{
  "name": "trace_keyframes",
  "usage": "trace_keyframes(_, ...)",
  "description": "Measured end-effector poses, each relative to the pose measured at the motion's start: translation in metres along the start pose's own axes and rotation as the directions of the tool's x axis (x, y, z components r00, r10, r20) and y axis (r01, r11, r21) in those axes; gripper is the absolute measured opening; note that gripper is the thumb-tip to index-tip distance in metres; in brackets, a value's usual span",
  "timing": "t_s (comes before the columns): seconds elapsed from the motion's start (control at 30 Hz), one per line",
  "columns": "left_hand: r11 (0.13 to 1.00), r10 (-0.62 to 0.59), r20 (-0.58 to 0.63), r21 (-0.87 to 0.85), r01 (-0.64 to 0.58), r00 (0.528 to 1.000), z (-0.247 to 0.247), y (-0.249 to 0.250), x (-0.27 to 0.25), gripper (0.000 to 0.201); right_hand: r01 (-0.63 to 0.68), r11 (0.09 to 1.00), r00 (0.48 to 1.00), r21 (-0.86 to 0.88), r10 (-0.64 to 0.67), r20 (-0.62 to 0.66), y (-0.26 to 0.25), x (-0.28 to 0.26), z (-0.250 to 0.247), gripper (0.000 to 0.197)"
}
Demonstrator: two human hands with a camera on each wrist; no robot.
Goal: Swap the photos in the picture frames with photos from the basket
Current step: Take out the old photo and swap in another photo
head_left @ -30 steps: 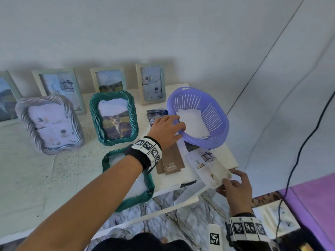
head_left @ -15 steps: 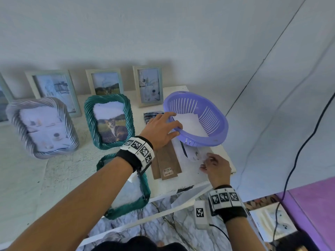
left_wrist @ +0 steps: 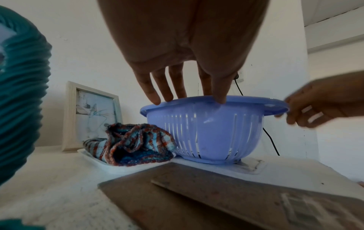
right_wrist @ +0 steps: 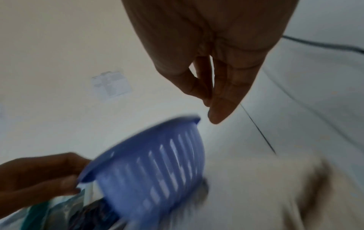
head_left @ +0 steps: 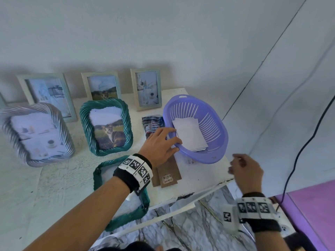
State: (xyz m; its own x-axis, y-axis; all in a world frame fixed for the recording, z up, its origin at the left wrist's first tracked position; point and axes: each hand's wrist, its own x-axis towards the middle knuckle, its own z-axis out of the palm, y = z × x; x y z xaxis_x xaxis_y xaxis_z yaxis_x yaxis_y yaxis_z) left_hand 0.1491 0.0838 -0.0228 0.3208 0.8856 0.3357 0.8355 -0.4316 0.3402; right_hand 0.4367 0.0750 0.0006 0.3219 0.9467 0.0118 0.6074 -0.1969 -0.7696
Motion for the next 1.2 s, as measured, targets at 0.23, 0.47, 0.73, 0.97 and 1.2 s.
trace_keyframes(0.23, 0.999, -0.012, 0.003, -0.032, 0.012, 1.000, 0.004, -0.001, -0.001, 0.038, 0.592, 0.703, 0.806, -0.394, -0.502, 0.315, -0.119, 0.059, -0.022, 0.017)
trace_keyframes(0.47, 0.999, -0.038, -0.032, -0.039, 0.037, 0.999, 0.006, 0.002, -0.002, 0.036, 0.797, 0.338, 0.590, -0.500, -0.266, 0.762, -0.182, 0.105, 0.090, 0.034)
trace_keyframes(0.73, 0.997, -0.069, -0.013, -0.038, 0.068, 0.998, 0.005, 0.005, -0.002, 0.039, 0.800, 0.120, 0.600, -0.588, -0.112, 0.792, -0.141, 0.134, 0.159, 0.040)
trace_keyframes(0.97, 0.996, -0.075, -0.013, -0.048, 0.074, 0.997, 0.002, 0.008, -0.002, 0.040, 0.764, 0.097, 0.646, -0.638, -0.105, 0.756, -0.132, 0.142, 0.163, 0.067)
trace_keyframes(1.2, 0.995, -0.082, 0.019, -0.049, 0.083, 0.996, 0.000, 0.009, -0.002, 0.037, 0.701, 0.137, 0.712, -0.700, -0.093, 0.696, -0.131, 0.144, 0.159, 0.091)
